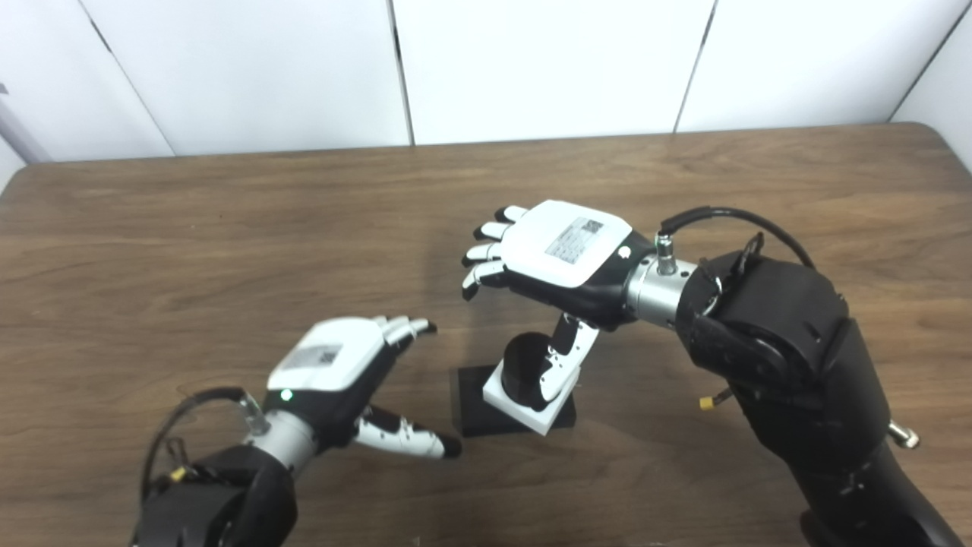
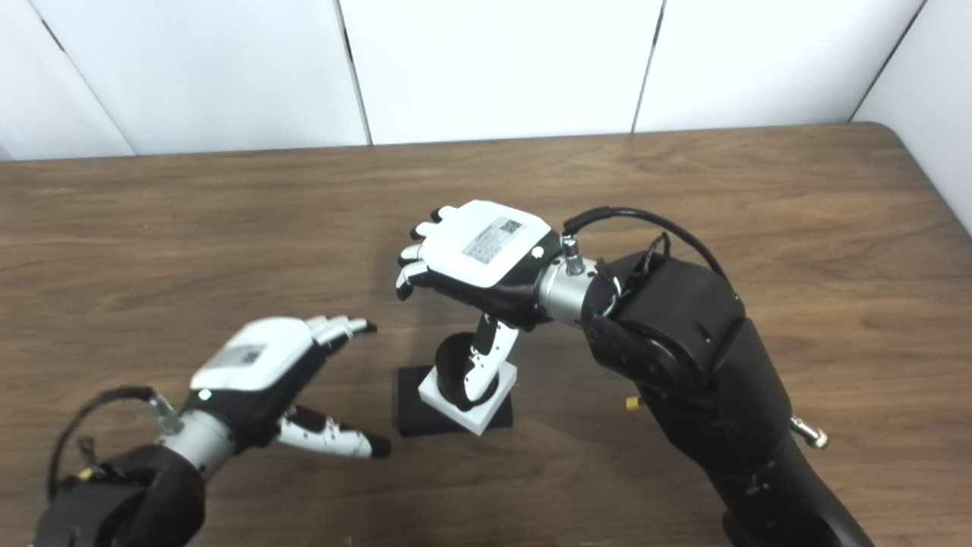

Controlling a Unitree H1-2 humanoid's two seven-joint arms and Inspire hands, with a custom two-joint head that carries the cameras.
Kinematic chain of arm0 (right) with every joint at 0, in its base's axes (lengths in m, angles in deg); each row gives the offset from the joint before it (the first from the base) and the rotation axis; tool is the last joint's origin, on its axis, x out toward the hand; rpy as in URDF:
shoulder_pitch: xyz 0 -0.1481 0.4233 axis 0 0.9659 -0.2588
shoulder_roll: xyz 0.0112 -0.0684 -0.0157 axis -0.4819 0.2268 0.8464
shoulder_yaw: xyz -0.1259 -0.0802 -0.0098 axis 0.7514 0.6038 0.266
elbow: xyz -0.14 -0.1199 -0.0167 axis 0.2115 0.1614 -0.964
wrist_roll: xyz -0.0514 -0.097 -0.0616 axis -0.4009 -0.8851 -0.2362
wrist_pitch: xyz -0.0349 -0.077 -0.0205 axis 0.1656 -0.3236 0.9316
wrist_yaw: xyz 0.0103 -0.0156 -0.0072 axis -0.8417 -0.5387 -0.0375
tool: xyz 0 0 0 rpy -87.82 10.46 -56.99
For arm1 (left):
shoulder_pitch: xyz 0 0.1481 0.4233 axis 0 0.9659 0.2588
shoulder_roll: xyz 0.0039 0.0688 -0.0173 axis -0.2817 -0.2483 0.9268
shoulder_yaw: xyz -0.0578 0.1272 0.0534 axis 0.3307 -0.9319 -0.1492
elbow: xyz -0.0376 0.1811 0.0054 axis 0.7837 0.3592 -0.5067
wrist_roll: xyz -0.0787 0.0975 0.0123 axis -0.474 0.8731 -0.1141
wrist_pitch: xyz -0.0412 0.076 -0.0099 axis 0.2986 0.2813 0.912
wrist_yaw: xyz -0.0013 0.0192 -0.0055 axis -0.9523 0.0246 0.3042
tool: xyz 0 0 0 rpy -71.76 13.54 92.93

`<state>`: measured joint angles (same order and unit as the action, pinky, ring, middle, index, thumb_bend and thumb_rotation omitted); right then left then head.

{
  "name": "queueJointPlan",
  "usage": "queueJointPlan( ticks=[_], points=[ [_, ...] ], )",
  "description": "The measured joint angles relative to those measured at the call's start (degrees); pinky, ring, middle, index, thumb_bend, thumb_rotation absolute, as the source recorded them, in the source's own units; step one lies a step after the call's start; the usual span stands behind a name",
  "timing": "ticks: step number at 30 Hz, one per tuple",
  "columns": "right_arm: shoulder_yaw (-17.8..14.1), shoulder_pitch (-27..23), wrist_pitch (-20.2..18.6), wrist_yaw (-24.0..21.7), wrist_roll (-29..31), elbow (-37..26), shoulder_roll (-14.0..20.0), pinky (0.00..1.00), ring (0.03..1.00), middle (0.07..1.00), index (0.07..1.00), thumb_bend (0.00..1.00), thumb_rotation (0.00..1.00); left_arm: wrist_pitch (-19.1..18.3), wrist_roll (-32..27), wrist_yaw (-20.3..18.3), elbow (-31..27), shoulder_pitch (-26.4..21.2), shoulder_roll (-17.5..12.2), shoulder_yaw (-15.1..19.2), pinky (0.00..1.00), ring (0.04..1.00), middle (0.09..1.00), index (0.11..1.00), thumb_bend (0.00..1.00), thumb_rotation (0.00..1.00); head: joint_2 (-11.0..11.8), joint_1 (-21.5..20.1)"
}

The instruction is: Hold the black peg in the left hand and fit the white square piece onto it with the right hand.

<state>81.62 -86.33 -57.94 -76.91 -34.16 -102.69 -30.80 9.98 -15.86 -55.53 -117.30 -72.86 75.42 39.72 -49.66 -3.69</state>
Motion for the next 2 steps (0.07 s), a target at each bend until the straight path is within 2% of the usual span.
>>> queueJointPlan(
  ticks=[2],
  points=[
    [-0.3, 0.2, 0.0, 0.0, 0.0, 0.0, 0.0, 1.0, 0.969, 0.912, 0.802, 1.0, 0.51, 0.0, -1.3, 0.2, -0.8, 0.0, 0.6, 1.9, 0.91, 0.929, 0.913, 0.899, 1.0, 0.5, 0.2, 0.2]
  ],
)
